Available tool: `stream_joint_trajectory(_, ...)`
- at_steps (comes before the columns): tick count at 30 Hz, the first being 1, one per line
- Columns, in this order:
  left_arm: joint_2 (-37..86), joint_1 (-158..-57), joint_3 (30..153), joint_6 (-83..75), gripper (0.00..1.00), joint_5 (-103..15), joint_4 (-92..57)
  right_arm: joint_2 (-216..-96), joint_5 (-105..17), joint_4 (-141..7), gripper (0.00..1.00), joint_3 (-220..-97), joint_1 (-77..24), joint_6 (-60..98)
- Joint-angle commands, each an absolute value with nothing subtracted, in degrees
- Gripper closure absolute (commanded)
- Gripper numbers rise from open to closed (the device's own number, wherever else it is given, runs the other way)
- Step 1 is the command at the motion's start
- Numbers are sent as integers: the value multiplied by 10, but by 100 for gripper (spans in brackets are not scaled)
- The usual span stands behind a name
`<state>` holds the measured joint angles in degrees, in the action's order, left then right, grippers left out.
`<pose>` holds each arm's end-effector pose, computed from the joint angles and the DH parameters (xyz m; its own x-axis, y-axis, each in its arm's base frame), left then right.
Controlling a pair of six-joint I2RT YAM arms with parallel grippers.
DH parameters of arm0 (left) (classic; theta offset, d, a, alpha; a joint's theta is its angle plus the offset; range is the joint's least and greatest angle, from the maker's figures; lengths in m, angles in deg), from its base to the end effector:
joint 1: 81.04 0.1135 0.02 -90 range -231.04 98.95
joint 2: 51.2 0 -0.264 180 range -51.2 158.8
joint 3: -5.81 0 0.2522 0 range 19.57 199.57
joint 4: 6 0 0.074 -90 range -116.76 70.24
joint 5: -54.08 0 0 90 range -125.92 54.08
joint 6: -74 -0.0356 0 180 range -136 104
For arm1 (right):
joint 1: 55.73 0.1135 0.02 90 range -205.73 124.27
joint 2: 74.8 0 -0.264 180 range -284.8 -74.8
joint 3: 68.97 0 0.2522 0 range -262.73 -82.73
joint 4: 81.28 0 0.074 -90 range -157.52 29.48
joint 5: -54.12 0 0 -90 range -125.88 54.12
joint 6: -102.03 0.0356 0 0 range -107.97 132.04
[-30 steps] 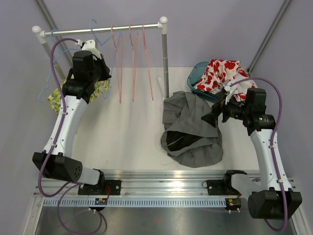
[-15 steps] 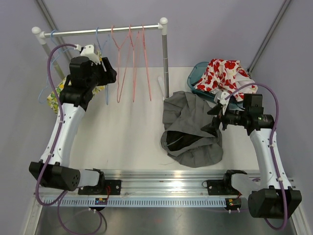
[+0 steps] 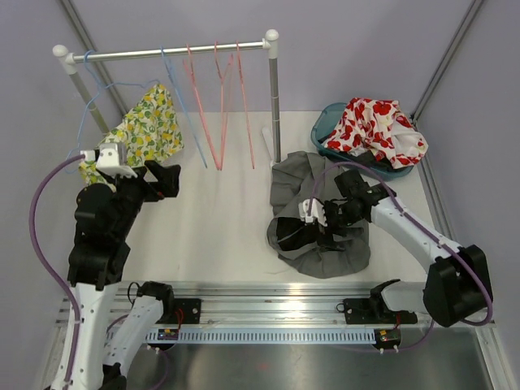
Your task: Remove the skirt from the hanger
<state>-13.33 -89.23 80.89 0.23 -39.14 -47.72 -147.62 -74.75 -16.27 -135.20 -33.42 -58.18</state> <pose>0.1201 -0.0193 0.4195 -0.1300 -0.2632 -0.9559 0.1680 0.9443 -0.2829 0.1994 0.1060 0.2403 0.1533 -0.7290 -0.6672 -0.9881 -0.1205 -0.0954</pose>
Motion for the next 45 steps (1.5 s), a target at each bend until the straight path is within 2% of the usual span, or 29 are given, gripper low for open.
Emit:
stream_joint_trajectory(1, -192, -890, 761, 14, 1, -406, -475, -1525, -600, -258, 0, -1348, -313, -551)
stream_joint_trajectory(9, -264, -890, 702, 38, 1, -412, -493, -1614, -442, -402, 0, -1318, -268, -471)
stream_joint_trajectory(12, -273, -890, 693, 39, 1, -417, -496, -1633, -434, -412, 10, -1326, -268, -450)
stream_joint_trajectory(13, -274, -890, 691, 39, 1, -417, -496, -1640, -437, -410, 23, -1330, -268, -442)
stream_joint_trajectory(15, -282, -890, 685, 39, 1, -421, -498, -1648, -450, -399, 41, -1336, -268, -431)
stream_joint_trajectory(16, -283, -890, 684, 40, 1, -421, -498, -1651, -456, -393, 54, -1342, -267, -421)
stream_joint_trajectory(17, -288, -890, 682, 39, 1, -422, -498, -1651, -470, -380, 73, -1345, -268, -415)
stream_joint_trajectory(18, -294, -890, 681, 40, 1, -422, -498, -1650, -479, -369, 83, -1349, -268, -410)
stream_joint_trajectory(19, -296, -890, 678, 39, 1, -422, -497, -1643, -489, -356, 97, -1362, -267, -397)
stream_joint_trajectory(20, -298, -890, 678, 39, 1, -422, -499, -1634, -501, -339, 100, -1369, -269, -384)
stream_joint_trajectory(24, -313, -890, 681, 35, 1, -426, -507, -1559, -540, -267, 100, -1453, -295, -329)
stream_joint_trajectory(28, -322, -890, 684, 38, 1, -428, -510, -1533, -598, -205, 100, -1658, -380, -267)
stream_joint_trajectory(32, -325, -890, 684, 44, 1, -431, -506, -1545, -573, -222, 100, -1798, -446, -215)
stream_joint_trajectory(37, -325, -890, 684, 45, 1, -437, -504, -1622, -479, -283, 100, -1958, -492, -153)
stream_joint_trajectory(42, -330, -890, 691, 36, 1, -433, -515, -1742, -474, -270, 100, -2114, -553, -129)
stream_joint_trajectory(45, -333, -890, 702, 27, 1, -428, -525, -1790, -474, -275, 100, -2143, -621, -118)
